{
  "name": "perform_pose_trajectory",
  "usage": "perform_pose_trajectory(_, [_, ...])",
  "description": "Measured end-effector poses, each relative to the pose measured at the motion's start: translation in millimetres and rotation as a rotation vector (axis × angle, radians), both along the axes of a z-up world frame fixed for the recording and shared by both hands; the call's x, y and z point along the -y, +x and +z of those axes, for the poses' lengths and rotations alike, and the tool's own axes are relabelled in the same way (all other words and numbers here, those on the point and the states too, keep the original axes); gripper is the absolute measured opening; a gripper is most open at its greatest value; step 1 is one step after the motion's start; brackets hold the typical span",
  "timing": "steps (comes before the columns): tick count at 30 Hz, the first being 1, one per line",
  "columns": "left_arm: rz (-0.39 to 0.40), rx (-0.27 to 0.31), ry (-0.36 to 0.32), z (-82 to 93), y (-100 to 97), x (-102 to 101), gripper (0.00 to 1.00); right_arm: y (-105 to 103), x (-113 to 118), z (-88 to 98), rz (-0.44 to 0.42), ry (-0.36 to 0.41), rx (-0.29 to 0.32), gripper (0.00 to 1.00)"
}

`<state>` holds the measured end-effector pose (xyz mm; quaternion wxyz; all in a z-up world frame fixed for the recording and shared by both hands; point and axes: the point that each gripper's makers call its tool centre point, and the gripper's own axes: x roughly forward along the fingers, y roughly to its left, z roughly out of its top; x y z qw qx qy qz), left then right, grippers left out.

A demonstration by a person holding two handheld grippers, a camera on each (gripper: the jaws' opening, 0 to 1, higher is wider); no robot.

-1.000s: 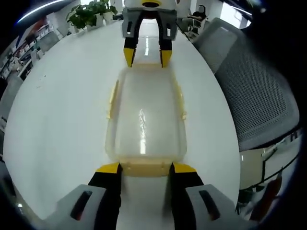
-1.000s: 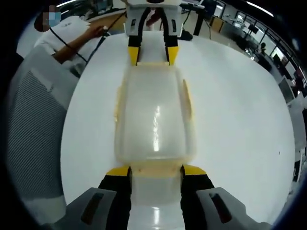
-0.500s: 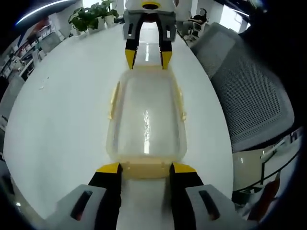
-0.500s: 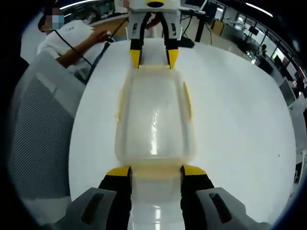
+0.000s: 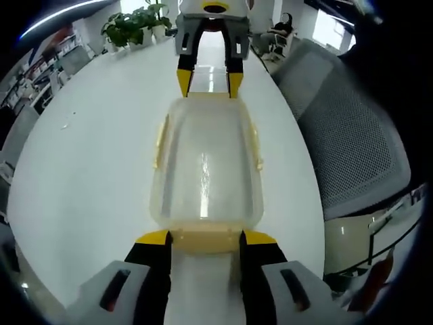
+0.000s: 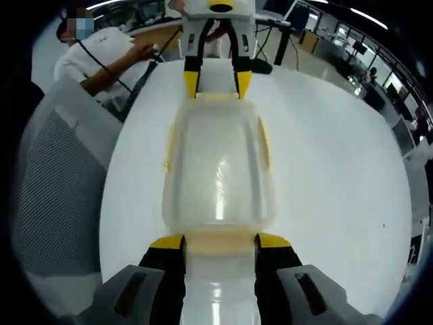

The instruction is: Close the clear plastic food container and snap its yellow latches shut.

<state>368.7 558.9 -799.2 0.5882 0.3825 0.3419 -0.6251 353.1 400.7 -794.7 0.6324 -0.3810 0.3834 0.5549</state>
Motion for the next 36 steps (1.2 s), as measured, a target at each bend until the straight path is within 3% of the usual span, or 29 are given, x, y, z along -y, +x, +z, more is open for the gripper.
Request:
perform_pose_trajectory(14, [-0.003,-0.002,0.0,17.1,5.2,6,0.39,3,6,13.2,0.004,-0.009,-0.018,0.39])
perform_pose_trajectory(36, [0.028,0.013,0.028,30.2,0.1,21,0.38,2,20,25.7,0.037,-0.003,-0.023,0.39])
